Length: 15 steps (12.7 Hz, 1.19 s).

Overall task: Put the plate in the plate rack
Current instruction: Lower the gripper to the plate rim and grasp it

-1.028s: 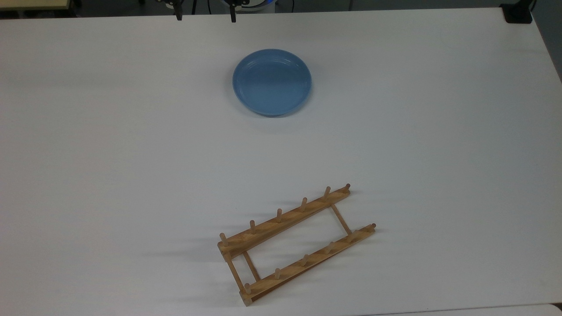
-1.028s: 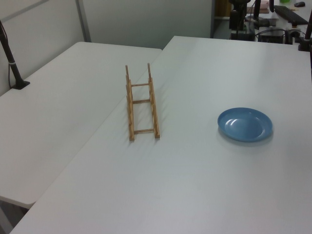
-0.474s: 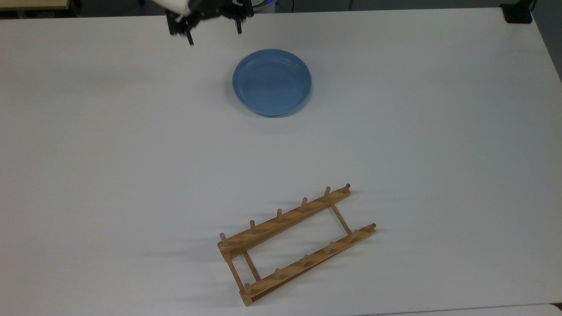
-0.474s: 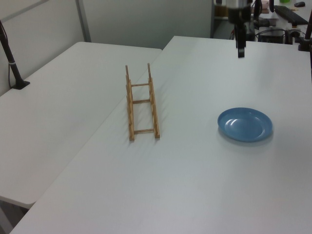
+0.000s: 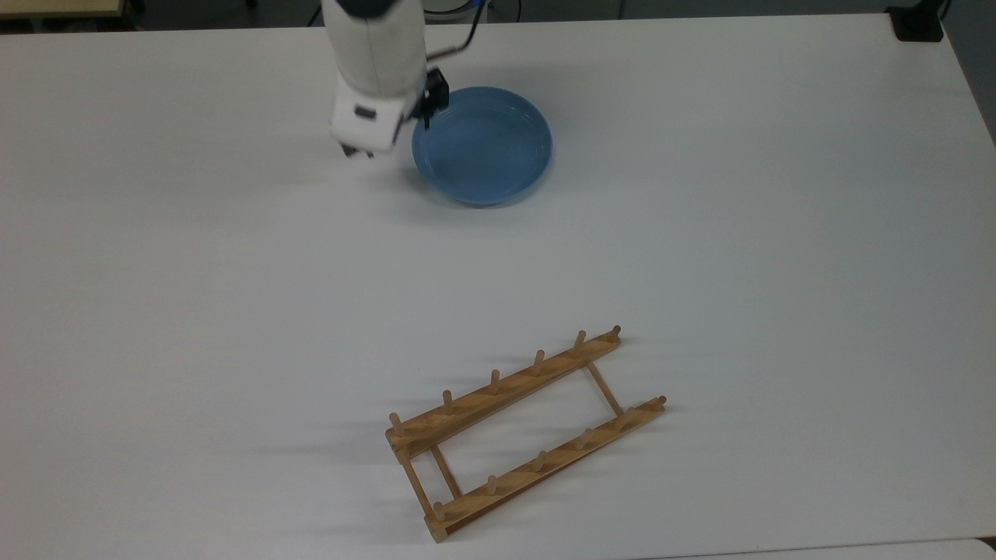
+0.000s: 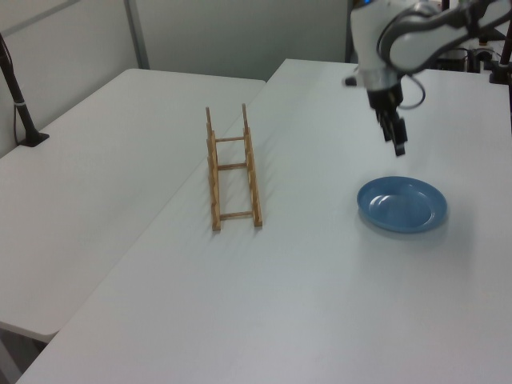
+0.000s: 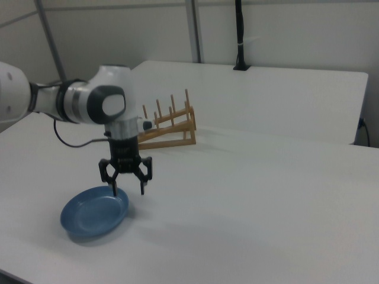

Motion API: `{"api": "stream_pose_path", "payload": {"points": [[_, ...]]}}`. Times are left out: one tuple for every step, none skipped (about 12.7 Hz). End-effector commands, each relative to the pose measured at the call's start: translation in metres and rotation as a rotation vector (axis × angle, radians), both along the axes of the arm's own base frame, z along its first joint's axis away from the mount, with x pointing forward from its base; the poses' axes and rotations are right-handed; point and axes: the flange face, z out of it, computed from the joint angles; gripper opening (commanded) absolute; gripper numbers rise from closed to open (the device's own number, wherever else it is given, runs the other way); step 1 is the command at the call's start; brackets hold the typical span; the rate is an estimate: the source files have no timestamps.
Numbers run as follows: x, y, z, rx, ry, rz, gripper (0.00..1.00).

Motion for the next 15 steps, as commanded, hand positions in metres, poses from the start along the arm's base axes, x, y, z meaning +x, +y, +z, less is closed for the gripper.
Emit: {"api": "stream_pose_path", "payload": {"points": [[0.005,0.029,-0.044,-0.036,0.011,0.015,0.54],[0.006,0.034,-0.052,-0.039,0.016,0.012,0.51],[0.007,0.040,-0.059,-0.045,0.015,0.002,0.43],[0.007,0.042,-0.062,-0.048,0.017,-0.005,0.39],[0.007,0.042,-0.063,-0.049,0.017,-0.008,0.28],[0.008,0.040,-0.060,-0.050,0.017,-0.012,0.17],[0.009,0.037,-0.053,-0.049,0.012,-0.020,0.04],[0.009,0.037,-0.050,-0.047,0.006,-0.020,0.00],[0.014,0.035,-0.040,-0.046,-0.014,-0.025,0.00],[0.018,0.034,-0.030,-0.046,-0.021,-0.030,0.00],[0.024,0.029,-0.016,-0.047,-0.031,-0.038,0.00],[0.029,0.026,-0.006,-0.047,-0.044,-0.045,0.00],[0.033,0.024,0.011,-0.045,-0.061,-0.052,0.00],[0.038,0.024,0.030,-0.044,-0.082,-0.058,0.00],[0.043,0.026,0.050,-0.037,-0.102,-0.062,0.00]]}}
